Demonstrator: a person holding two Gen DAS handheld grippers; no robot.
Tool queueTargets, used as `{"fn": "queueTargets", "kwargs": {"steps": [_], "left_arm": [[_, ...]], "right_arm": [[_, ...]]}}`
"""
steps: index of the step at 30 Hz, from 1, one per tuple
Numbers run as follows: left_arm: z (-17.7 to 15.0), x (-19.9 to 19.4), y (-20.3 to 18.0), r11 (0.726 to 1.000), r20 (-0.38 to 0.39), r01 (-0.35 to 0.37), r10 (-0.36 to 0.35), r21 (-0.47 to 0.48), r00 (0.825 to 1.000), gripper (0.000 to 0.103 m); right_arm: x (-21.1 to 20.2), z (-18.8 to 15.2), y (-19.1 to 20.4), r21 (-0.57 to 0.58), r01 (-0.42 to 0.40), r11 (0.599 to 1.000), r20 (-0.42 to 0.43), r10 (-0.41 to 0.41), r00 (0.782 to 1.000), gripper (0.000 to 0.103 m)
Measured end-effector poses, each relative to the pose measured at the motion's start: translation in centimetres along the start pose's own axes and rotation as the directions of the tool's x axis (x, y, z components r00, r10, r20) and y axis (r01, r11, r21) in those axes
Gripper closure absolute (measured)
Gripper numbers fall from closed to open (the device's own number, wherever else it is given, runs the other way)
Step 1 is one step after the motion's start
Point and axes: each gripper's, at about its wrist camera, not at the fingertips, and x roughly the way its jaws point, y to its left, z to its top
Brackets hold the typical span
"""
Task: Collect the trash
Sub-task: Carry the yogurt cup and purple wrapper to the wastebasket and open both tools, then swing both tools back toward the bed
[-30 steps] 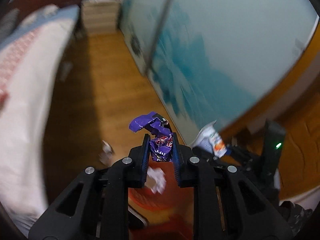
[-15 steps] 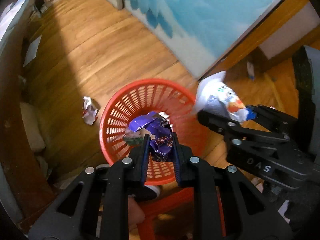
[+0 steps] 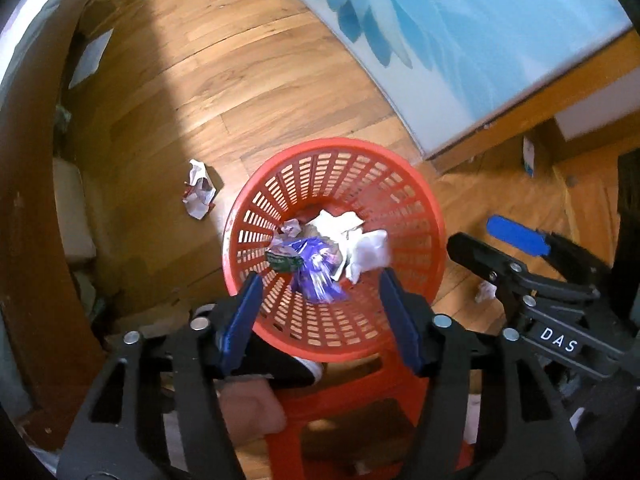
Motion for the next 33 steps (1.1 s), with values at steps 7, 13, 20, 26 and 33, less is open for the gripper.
{"fn": "queueTargets", "kwargs": {"steps": [7,13,20,26,33], "left_arm": [[-0.2,-1.6,-0.3,0.999,0.037,-0.043,0.043,-0.008,0.998,0.028],[-0.8,-6.8,0.5,0.999,0.157,-0.039,0.042,-0.027,0.987,0.028],[-4.7,-20.9,8.6,0.975,0.478,0.056,0.055,-0.215,0.877,0.023],[-11.0,-28.1,18.1,0.906,0.560,0.035,0.230,-0.421,0.796,0.021],[-20.3,-29.0,24.2,0.802,0.526,0.003,0.390,-0.598,0.756,0.021]], "right_arm": [[-2.1,1.0,1.0,-0.015,-0.005,1.000,0.043,0.005,0.999,0.035],[-3.6,1.5,3.6,-0.062,-0.018,0.998,0.060,0.021,0.998,0.035],[-6.2,1.6,12.0,-0.270,-0.073,0.960,0.103,0.104,0.989,0.029],[-8.8,1.5,22.8,-0.447,-0.173,0.878,0.110,0.247,0.963,0.027],[-10.2,-0.4,34.4,-0.585,-0.274,0.763,0.058,0.377,0.924,0.024]]}}
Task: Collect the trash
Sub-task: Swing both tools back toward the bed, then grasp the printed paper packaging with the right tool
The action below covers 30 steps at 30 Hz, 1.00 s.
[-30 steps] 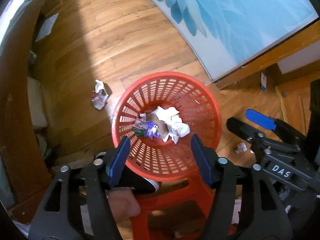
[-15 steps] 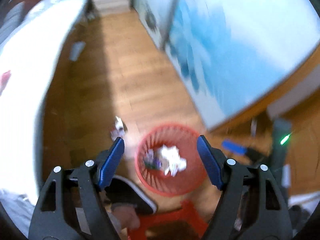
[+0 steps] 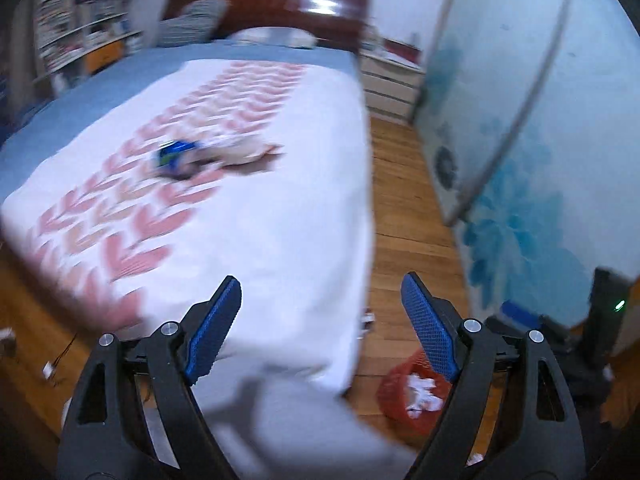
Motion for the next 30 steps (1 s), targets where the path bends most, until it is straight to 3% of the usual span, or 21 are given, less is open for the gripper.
{"fn": "queueTargets", "kwargs": {"steps": [4,9,14,17,21,24,28,30], "left_arm": [[-1.5,-0.3,4.0,0.998,0.001,-0.037,0.037,-0.059,0.999,0.021],[-3.0,0.5,7.0,0.992,0.010,-0.046,0.048,-0.116,0.999,0.021],[-3.5,0.9,8.5,0.985,0.040,-0.027,0.034,-0.173,0.999,0.021],[-3.0,0.3,8.1,0.988,0.085,-0.013,0.026,-0.154,0.996,0.021],[-2.9,0.7,8.0,0.990,0.084,-0.015,0.027,-0.139,0.996,0.021],[-2.8,0.9,7.8,0.992,0.079,-0.029,0.039,-0.126,0.996,0.021],[-2.7,1.2,7.5,0.994,0.071,-0.044,0.051,-0.104,0.996,0.021],[-2.6,1.3,7.6,0.993,0.057,-0.046,0.052,-0.107,0.997,0.021]], "right_arm": [[3.1,1.3,4.8,-0.059,-0.052,0.997,-0.032,0.050,0.998,0.024],[7.3,4.0,9.0,-0.111,-0.061,0.992,-0.057,0.055,0.997,0.024],[13.7,9.7,12.9,-0.193,-0.032,0.981,-0.040,0.024,0.999,0.021],[18.8,14.2,15.0,-0.193,-0.016,0.981,-0.038,0.009,0.999,0.020],[26.1,19.4,17.3,-0.152,-0.002,0.988,-0.066,-0.008,0.998,0.020],[32.0,22.2,17.0,-0.038,0.095,0.995,-0.104,-0.098,0.990,0.020],[37.6,22.8,16.9,0.034,0.133,0.990,-0.171,-0.126,0.977,0.020],[39.9,21.8,16.8,0.053,0.120,0.991,-0.229,-0.105,0.968,0.026]]}}
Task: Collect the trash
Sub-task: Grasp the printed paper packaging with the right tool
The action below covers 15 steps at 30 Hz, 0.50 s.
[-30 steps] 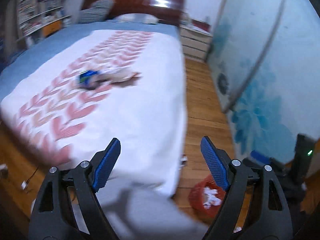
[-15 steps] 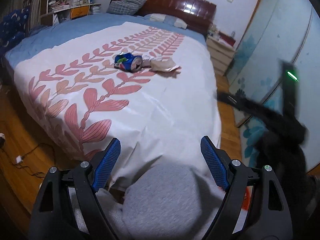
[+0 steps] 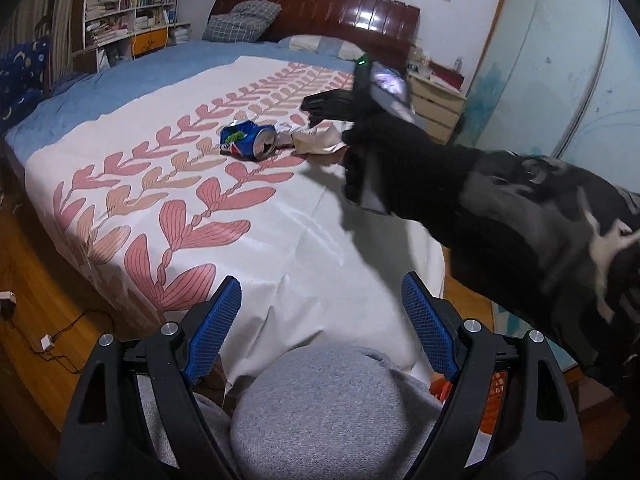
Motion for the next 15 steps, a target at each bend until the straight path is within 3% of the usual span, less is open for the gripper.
{"fn": "queueTargets", "kwargs": {"steps": [1,3,5,10,13,15], "left_arm": [[0.1,-0.2,0.0,1.000,0.008,0.000,0.000,0.001,1.000,0.021],[0.2,-0.1,0.1,1.000,0.004,-0.007,0.007,-0.002,1.000,0.021],[0.3,0.1,0.3,1.000,0.003,-0.004,0.004,-0.016,1.000,0.021],[1.1,0.7,0.3,1.000,0.016,-0.013,0.014,-0.016,1.000,0.021],[2.7,1.5,1.5,0.999,0.040,0.015,-0.013,-0.045,0.999,0.021],[4.6,3.1,2.9,0.997,0.045,-0.009,0.012,-0.077,0.999,0.018]], "right_arm": [[1.2,-0.6,-0.2,0.006,-0.003,1.000,-0.033,0.004,0.999,0.040],[1.2,-1.5,-0.2,-0.010,-0.001,1.000,0.006,0.001,1.000,0.047],[1.3,-1.9,-0.3,-0.020,-0.045,0.999,0.018,0.045,0.999,0.079],[-0.8,-3.9,-1.8,-0.070,-0.097,0.993,0.050,0.100,0.994,0.088],[-3.5,-5.6,-3.7,-0.078,-0.136,0.988,0.069,0.141,0.988,0.090],[-5.9,-7.4,-5.1,-0.077,-0.163,0.984,0.100,0.170,0.980,0.090]]}}
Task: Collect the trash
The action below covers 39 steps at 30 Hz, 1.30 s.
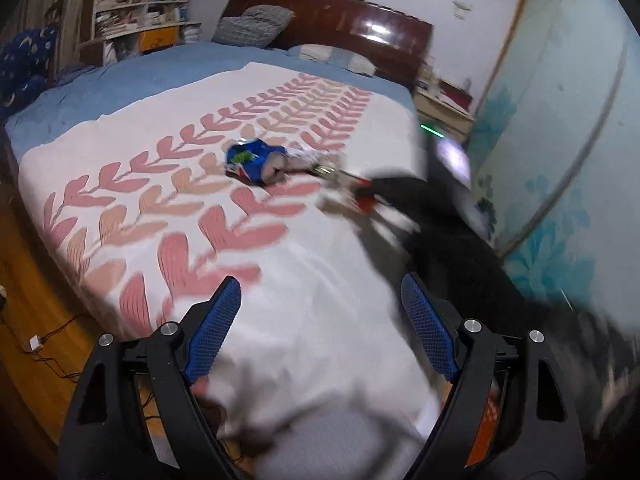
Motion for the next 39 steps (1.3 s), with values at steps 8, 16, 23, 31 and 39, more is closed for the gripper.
{"fn": "queueTargets", "kwargs": {"steps": [8,16,23,31,39], "left_arm": [[9.1,11.1,4.4,0.984,-0.016,-0.179,0.179,0.010,0.984,0.017],[12.8,17.7,5.5,0.984,-0.034,-0.168,0.170,0.050,0.985,0.017],[14.1,21.4,9.3,0.978,-0.093,-0.031,0.011,-0.207,0.996,0.017],[13.5,26.2,11.1,0.958,-0.227,-0.090,0.027,-0.271,0.973,0.067],[13.5,26.4,11.8,0.951,-0.223,-0.070,0.001,-0.302,0.975,0.088]], "right_arm": [[-7.3,-7.1,-2.5,0.010,-0.062,0.998,0.011,0.062,0.998,0.090],[-8.2,-10.0,-4.7,0.083,-0.087,0.993,-0.010,0.088,0.996,0.090],[-6.8,-10.0,-4.8,0.084,-0.089,0.992,-0.020,0.091,0.996,0.088],[-6.3,-9.7,-5.0,0.090,-0.107,0.990,-0.020,0.109,0.994,0.088],[-6.5,-9.9,-5.0,0.085,-0.107,0.991,-0.018,0.109,0.994,0.088]]}}
